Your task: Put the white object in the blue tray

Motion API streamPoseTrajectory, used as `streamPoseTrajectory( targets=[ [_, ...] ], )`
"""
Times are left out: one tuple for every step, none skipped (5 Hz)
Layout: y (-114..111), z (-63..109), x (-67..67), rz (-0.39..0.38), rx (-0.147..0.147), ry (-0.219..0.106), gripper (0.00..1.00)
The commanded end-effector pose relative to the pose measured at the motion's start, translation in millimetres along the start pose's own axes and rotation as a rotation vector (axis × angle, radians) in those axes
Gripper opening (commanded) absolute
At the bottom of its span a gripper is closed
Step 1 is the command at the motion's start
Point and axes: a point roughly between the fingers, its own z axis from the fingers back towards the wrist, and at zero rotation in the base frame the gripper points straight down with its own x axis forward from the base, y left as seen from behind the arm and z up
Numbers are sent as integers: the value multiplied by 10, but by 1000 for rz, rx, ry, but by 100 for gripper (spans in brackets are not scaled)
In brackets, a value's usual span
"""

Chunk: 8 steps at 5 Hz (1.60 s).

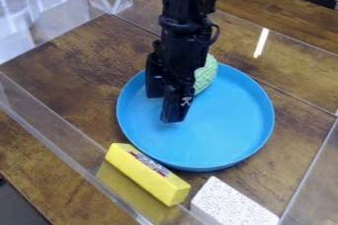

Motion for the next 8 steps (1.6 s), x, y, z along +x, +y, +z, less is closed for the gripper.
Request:
streamPoseTrajectory(
  targets=[
    [-37, 74, 70, -50, 25, -33, 100],
    [-75, 16, 92, -73, 21, -32, 100],
    [-124, -13, 109, -93, 20, -31, 100],
    [-171, -45, 125, -108, 18, -29, 100],
    [-217, -69, 139, -119, 15, -28, 100],
    [-267, -86, 147, -126, 10, -28, 100],
    [-318, -101, 155, -134, 5, -29, 100],
    [-348, -98, 161, -142, 5, -31, 100]
  ],
)
